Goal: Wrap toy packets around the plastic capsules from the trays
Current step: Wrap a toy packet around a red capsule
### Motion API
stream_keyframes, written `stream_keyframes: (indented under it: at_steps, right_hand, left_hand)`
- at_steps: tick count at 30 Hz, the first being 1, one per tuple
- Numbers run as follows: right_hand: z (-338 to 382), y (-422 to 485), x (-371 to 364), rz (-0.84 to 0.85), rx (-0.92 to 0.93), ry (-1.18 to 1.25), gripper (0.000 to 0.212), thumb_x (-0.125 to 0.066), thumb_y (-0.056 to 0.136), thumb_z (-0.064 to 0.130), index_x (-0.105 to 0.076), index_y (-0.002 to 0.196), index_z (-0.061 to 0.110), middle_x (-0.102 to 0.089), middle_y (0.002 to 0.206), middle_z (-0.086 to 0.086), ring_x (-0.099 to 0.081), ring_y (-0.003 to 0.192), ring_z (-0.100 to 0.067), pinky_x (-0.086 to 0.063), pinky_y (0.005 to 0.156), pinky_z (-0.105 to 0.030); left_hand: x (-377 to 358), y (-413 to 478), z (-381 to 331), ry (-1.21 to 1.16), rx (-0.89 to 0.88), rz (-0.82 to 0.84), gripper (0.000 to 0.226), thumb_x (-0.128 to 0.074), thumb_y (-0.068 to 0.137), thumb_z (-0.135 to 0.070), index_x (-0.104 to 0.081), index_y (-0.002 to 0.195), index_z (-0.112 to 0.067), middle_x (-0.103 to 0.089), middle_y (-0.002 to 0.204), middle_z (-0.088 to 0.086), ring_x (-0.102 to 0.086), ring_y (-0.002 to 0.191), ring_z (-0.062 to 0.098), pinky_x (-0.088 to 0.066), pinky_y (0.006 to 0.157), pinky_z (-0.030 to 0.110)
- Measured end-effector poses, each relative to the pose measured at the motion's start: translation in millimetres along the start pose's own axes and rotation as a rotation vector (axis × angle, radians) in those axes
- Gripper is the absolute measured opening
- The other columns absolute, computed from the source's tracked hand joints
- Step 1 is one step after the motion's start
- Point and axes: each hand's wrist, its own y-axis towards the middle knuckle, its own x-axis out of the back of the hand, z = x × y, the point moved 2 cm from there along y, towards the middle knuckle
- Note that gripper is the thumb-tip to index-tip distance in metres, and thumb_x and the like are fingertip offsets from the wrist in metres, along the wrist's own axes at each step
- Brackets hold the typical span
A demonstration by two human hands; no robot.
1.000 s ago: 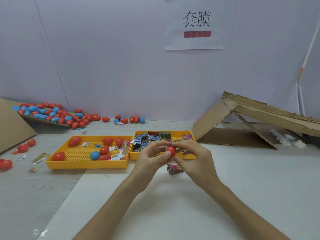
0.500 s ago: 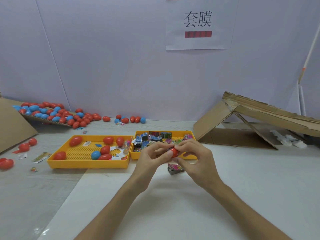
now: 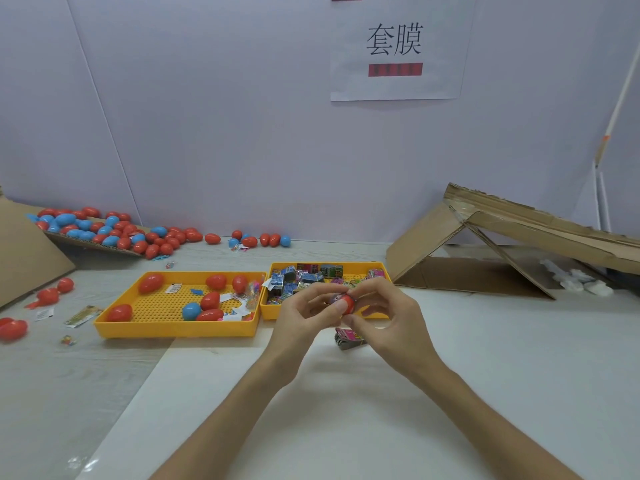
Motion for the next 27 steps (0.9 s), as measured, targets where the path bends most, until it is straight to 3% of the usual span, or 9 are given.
stream_keyframes:
  at_steps: [3,8,11,14,17,20,23,27]
  right_hand:
    - [-0.4,-1.4,-3.1,0.078,-0.034,-0.041,0.051,-0.085,0.077,0.013,-0.060,0.120,0.026,-0.066,0.108,0.008,-0.071,0.093,-0.015,-0.059,0.078,-0.028]
    - [0.5,-0.2,-4.4,0.067,0.001,-0.089,0.029,-0.077,0.079,0.007,-0.072,0.103,0.022,-0.067,0.104,0.007,-0.067,0.093,-0.017,-0.057,0.073,-0.033]
    - [-1.6,1.9,-1.0,0.061,-0.075,-0.053,0.025,-0.079,0.078,0.016,-0.074,0.102,0.023,-0.069,0.100,0.009,-0.068,0.092,-0.018,-0.058,0.074,-0.033]
    - [-5.5,4.7,2.7,0.057,-0.246,0.129,0.023,-0.079,0.077,0.021,-0.074,0.099,0.025,-0.073,0.099,0.004,-0.071,0.092,-0.018,-0.059,0.076,-0.030]
    - [-14.3,8.1,7.4,-0.055,-0.457,0.428,0.019,-0.077,0.082,0.007,-0.075,0.092,0.024,-0.072,0.102,-0.008,-0.072,0.095,-0.021,-0.057,0.077,-0.029]
    - [-22.6,17.1,14.2,-0.151,-0.689,0.700,0.017,-0.070,0.087,0.006,-0.066,0.103,0.012,-0.068,0.104,-0.011,-0.073,0.088,-0.019,-0.057,0.077,-0.030]
    - [-26.9,30.5,16.2,-0.134,-0.829,0.739,0.025,-0.071,0.089,0.013,-0.061,0.112,0.011,-0.073,0.097,-0.007,-0.074,0.085,-0.017,-0.057,0.071,-0.027]
    - [-22.8,69.0,18.1,-0.108,-0.900,0.827,0.017,-0.063,0.095,0.011,-0.065,0.111,0.006,-0.074,0.094,-0.009,-0.073,0.081,-0.016,-0.059,0.067,-0.025]
  left_hand:
    - [0.6,0.7,4.0,0.051,0.028,-0.044,0.025,-0.078,0.087,-0.018,-0.071,0.111,-0.023,-0.073,0.104,0.011,-0.072,0.097,0.026,-0.059,0.077,0.031]
    - [-0.7,1.3,6.4,0.138,0.040,-0.049,0.022,-0.077,0.087,-0.017,-0.069,0.108,-0.015,-0.074,0.100,0.010,-0.073,0.088,0.019,-0.058,0.074,0.027]
    - [-0.7,2.4,6.4,0.141,0.035,-0.072,0.015,-0.071,0.092,-0.022,-0.070,0.105,-0.015,-0.074,0.095,0.007,-0.072,0.082,0.016,-0.055,0.069,0.022]
    - [2.2,3.8,7.2,0.167,0.027,-0.125,0.012,-0.064,0.097,-0.026,-0.070,0.103,-0.017,-0.073,0.092,0.002,-0.069,0.080,0.014,-0.057,0.069,0.025]
    - [9.4,5.1,8.6,0.217,0.007,-0.237,0.009,-0.062,0.099,-0.023,-0.070,0.096,-0.019,-0.071,0.083,-0.005,-0.066,0.072,0.007,-0.054,0.065,0.022]
    - [14.7,6.0,9.8,0.271,-0.013,-0.317,0.012,-0.062,0.097,-0.015,-0.070,0.089,-0.019,-0.069,0.075,-0.011,-0.062,0.066,0.002,-0.049,0.060,0.016]
    - [12.9,6.1,9.9,0.347,-0.024,-0.318,0.015,-0.063,0.097,-0.014,-0.069,0.087,-0.024,-0.069,0.077,-0.012,-0.061,0.068,0.002,-0.049,0.061,0.017]
    - [11.2,4.3,11.8,0.405,-0.023,-0.297,0.013,-0.064,0.096,-0.016,-0.069,0.087,-0.025,-0.069,0.081,-0.012,-0.064,0.077,0.012,-0.051,0.067,0.026]
